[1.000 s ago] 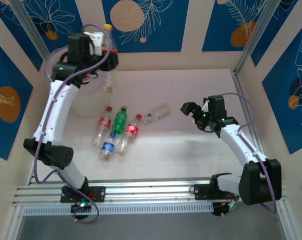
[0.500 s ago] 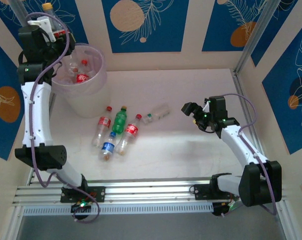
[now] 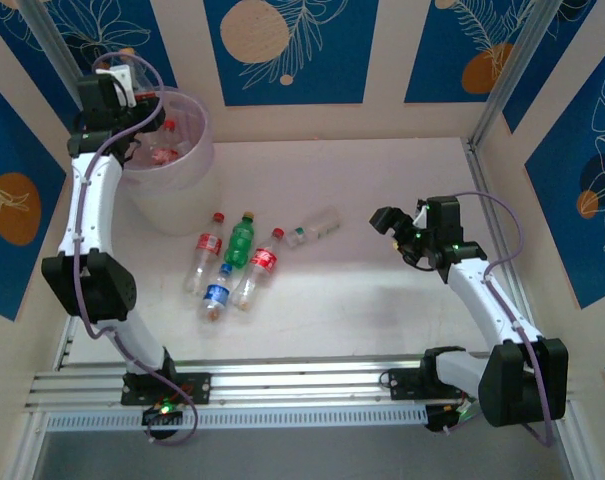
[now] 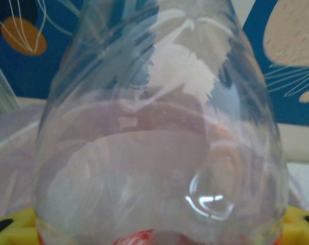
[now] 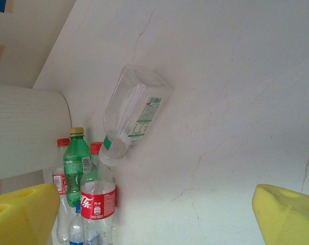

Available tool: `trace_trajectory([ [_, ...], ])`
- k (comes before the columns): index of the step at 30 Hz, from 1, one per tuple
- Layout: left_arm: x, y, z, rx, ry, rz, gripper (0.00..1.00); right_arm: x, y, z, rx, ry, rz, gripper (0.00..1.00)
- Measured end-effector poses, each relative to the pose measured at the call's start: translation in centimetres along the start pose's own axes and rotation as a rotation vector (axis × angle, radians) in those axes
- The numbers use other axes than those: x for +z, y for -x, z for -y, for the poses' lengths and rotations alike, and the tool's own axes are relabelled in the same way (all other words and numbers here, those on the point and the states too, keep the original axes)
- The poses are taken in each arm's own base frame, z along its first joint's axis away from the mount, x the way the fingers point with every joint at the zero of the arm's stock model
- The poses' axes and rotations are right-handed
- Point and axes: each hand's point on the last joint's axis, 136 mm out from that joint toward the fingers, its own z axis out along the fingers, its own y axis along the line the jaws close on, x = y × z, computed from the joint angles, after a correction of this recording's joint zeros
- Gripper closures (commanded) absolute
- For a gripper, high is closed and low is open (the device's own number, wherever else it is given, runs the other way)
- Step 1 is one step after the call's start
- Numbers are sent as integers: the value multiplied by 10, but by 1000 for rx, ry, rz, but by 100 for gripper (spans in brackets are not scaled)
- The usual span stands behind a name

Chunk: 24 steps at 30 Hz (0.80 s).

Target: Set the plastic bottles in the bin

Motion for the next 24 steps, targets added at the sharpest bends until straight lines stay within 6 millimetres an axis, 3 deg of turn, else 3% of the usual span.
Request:
trace_trajectory([
  [7, 22, -49, -8, 27, 7, -92, 100, -1, 1, 1, 6, -1, 2, 3],
  [14, 32, -78, -10, 34, 1, -141, 100, -1, 0, 3, 7, -4, 0, 3],
  [15, 33, -80, -10, 33, -1, -145, 96, -1, -1, 4, 8, -4, -1, 3],
  [16, 33, -80, -10, 33, -1, -144, 83, -1, -1, 4, 8, -5, -1, 3],
  [18, 33, -80, -10, 32, -1, -143, 40, 0, -1, 4, 8, -5, -1, 3],
  [24, 33, -78, -8, 25, -13, -139, 12, -1, -1, 4, 9, -5, 0, 3],
])
